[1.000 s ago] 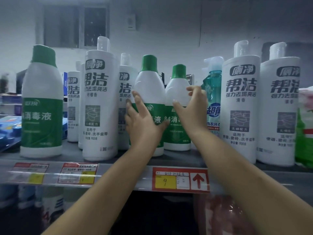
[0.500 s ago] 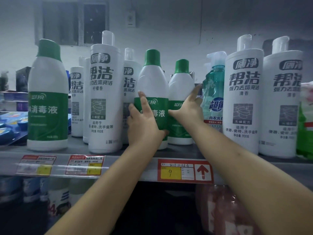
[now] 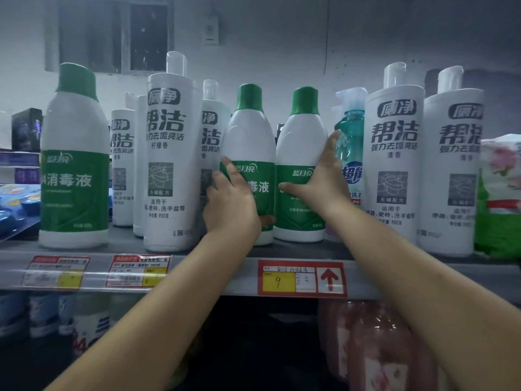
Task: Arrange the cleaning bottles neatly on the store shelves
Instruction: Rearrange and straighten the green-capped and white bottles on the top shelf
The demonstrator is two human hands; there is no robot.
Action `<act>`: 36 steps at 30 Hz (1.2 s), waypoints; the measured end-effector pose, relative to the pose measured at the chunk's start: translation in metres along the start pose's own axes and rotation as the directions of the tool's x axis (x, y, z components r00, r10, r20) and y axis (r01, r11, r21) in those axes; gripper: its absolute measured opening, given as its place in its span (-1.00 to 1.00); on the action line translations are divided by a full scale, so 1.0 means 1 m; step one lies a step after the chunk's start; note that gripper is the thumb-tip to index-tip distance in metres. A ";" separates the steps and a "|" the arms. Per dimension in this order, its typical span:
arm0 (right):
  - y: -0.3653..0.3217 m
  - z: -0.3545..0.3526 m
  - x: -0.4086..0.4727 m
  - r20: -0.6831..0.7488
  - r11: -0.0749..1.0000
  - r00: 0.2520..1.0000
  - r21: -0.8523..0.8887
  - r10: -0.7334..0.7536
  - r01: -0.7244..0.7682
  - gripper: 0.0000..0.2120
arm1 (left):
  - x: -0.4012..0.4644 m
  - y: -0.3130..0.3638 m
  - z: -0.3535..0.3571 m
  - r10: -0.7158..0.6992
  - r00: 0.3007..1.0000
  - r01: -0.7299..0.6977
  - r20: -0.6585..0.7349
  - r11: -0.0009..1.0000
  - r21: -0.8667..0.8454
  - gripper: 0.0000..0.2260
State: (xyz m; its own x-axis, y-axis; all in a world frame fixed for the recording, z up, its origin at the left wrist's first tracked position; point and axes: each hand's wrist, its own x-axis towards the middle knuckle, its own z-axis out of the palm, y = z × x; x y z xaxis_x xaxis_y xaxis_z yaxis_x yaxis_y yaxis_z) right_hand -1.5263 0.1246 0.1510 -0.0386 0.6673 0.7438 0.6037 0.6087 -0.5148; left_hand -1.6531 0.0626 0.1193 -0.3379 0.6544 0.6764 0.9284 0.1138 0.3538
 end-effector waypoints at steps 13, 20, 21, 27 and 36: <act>0.004 0.007 0.002 -0.044 0.994 0.995 0.061 0.091 -0.088 0.14 | 0.005 0.010 0.011 0.043 0.999 -0.043 0.002 0.989 0.142 0.14; 0.005 0.009 0.000 -0.180 0.992 0.982 -0.109 0.048 -0.069 0.16 | 0.009 0.009 0.018 0.020 0.999 -0.015 -0.034 0.992 0.124 -0.04; 0.006 0.009 0.000 -0.179 0.992 0.983 -0.109 0.044 -0.065 0.16 | 0.009 0.008 0.019 0.010 0.999 -0.006 -0.034 0.994 0.113 -0.17; 0.007 0.010 0.002 -0.145 0.995 0.988 -0.085 0.047 -0.060 0.13 | 0.001 0.010 0.016 0.026 0.999 -0.034 0.037 0.973 0.227 -0.12; 0.010 0.010 0.002 -0.179 0.993 0.984 -0.111 0.006 -0.027 0.08 | 0.013 0.005 0.028 0.020 0.999 -0.012 -0.024 0.958 0.288 -0.40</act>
State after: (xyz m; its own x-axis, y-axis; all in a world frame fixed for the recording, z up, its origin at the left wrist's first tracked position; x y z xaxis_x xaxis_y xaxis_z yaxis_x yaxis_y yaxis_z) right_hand -1.5282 0.1359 0.1433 0.1086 0.5832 0.8050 0.6892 0.5394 -0.4838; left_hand -1.6482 0.0928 0.1121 -0.3228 0.6382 0.6990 0.9377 0.3161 0.1444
